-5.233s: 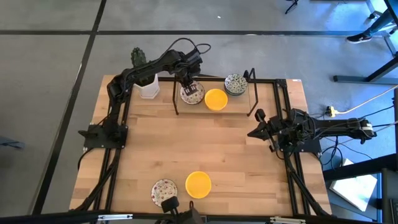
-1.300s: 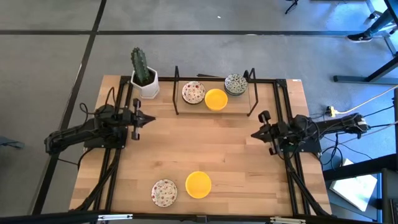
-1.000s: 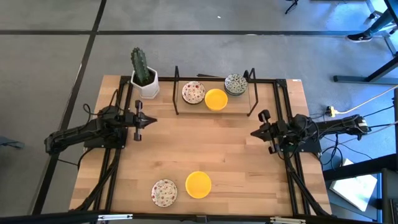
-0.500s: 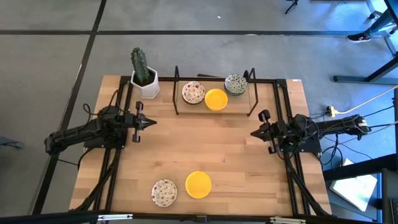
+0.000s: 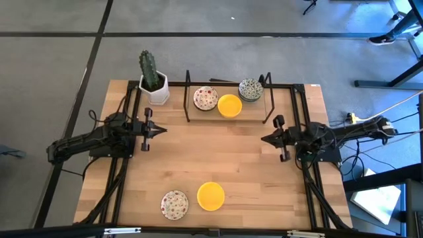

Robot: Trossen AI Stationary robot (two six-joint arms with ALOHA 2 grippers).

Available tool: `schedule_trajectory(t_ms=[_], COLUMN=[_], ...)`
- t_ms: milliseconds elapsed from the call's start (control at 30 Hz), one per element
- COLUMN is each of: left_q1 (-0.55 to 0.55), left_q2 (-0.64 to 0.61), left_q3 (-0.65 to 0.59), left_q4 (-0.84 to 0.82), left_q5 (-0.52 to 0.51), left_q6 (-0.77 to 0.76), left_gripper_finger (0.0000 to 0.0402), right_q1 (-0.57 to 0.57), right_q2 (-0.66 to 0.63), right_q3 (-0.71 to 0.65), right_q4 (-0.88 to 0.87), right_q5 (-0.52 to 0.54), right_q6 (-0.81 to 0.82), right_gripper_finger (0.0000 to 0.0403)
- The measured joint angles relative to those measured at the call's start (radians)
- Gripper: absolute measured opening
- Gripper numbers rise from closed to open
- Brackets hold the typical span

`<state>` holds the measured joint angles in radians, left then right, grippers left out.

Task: Pick & Place Mini bowls
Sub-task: Stack the yellow bowl on top of the yellow bowl on the shelf

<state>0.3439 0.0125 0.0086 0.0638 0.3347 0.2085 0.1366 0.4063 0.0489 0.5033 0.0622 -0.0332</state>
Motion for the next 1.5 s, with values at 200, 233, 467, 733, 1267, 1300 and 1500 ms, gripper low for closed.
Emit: schedule_trajectory(t_ms=[200, 233, 467, 733, 1267, 1300, 1500], left_q1=[0.000, 0.000, 0.000, 0.000, 0.000, 0.000, 0.000], left_q2=[0.011, 0.011, 0.011, 0.011, 0.012, 0.012, 0.012], left_q3=[0.000, 0.000, 0.000, 0.000, 0.000, 0.000, 0.000], left_q4=[0.000, 0.000, -0.001, -0.001, 0.012, 0.018, 0.034], left_q5=[-0.001, -0.001, -0.013, -0.019, -0.027, -0.027, -0.029], left_q6=[-0.001, -0.003, -0.012, -0.029, -0.061, -0.066, -0.107], left_gripper_finger=[0.0001, 0.0002, 0.0002, 0.0008, 0.0008, 0.0008, 0.0005], right_q1=[0.028, 0.031, 0.056, 0.065, 0.083, 0.095, 0.157], right_q2=[0.188, 0.222, 0.483, 0.721, 1.115, 1.140, 1.265], right_q3=[0.095, 0.117, 0.304, 0.589, 1.349, 1.373, 1.461], right_q4=[-0.001, -0.007, -0.107, -0.321, -1.075, -1.093, -1.099], right_q5=[0.007, 0.007, 0.037, 0.102, -0.131, -0.151, -0.163], right_q6=[0.020, 0.026, 0.033, 0.016, -0.045, -0.054, -0.076], right_gripper_finger=[0.0002, 0.0002, 0.0004, 0.0004, 0.0017, 0.0023, 0.0079])
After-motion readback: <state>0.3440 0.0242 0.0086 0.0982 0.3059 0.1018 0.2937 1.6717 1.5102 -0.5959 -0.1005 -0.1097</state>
